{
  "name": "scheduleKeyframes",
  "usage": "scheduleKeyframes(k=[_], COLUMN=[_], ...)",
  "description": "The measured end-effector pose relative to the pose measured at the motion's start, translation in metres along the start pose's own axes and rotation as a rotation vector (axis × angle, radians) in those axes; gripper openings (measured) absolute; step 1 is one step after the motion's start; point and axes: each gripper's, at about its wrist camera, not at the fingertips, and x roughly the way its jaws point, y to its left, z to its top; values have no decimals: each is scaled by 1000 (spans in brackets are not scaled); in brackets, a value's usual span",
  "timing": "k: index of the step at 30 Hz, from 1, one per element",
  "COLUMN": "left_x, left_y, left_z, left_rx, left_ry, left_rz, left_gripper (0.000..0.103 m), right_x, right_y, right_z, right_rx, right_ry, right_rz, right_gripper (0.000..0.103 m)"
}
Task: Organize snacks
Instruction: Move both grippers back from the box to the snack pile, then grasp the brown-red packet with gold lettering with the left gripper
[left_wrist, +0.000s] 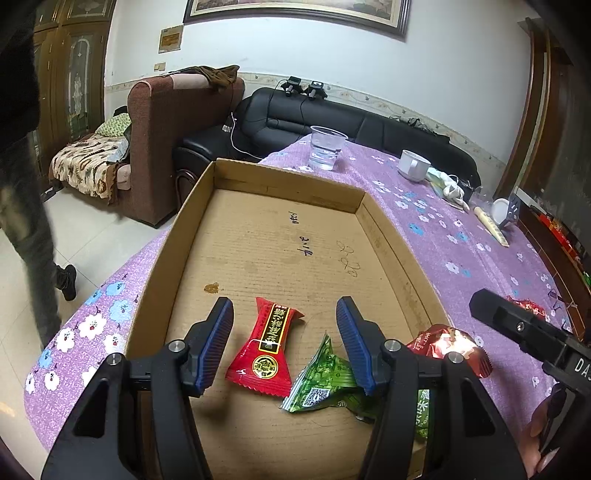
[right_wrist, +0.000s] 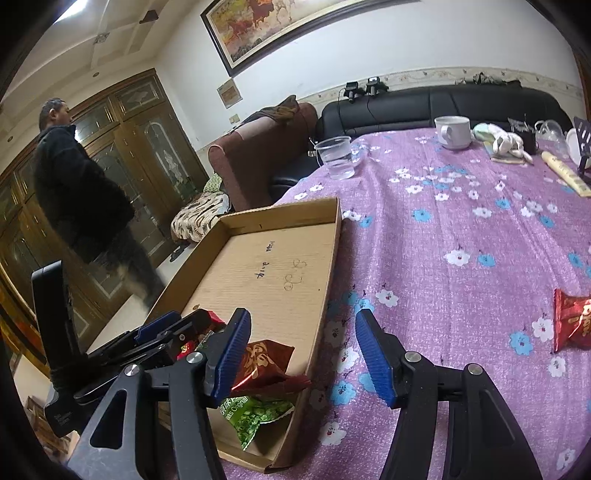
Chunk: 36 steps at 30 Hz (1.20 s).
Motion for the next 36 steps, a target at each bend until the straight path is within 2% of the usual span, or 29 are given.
scheduleKeyframes(k=[7, 13, 16, 20, 25, 29, 32, 36], left_x=[0, -5, -12, -28, -34, -20, -3, 30], left_y=[0, -13, -19, -41, -101, -161, -206, -251], left_z=[0, -2, 0, 10, 17, 18, 20, 24], left_rx=[5, 60, 51, 61, 141, 213, 231, 248], left_ry=[-5, -21, -4, 3, 78, 160, 240, 301], left_rz=[-2, 1, -31, -103, -256, -348, -425, -432], left_gripper=[59, 59, 59, 59, 61, 61, 61, 61], right_x=[-3, -8, -20, -54, -97, -131, -141, -134], right_y=[-1, -21, -35, -57, -111, -171, -216, -265], right_z=[0, 6, 12, 22, 37, 49, 49, 36], right_rx=[9, 130, 198, 249, 310, 369, 422, 537], right_ry=[-8, -2, 12, -19, -13, -69, -92, -65], right_rz=[7, 7, 22, 37, 34, -53, -115, -148], right_gripper=[62, 63, 63, 63, 63, 64, 67, 66])
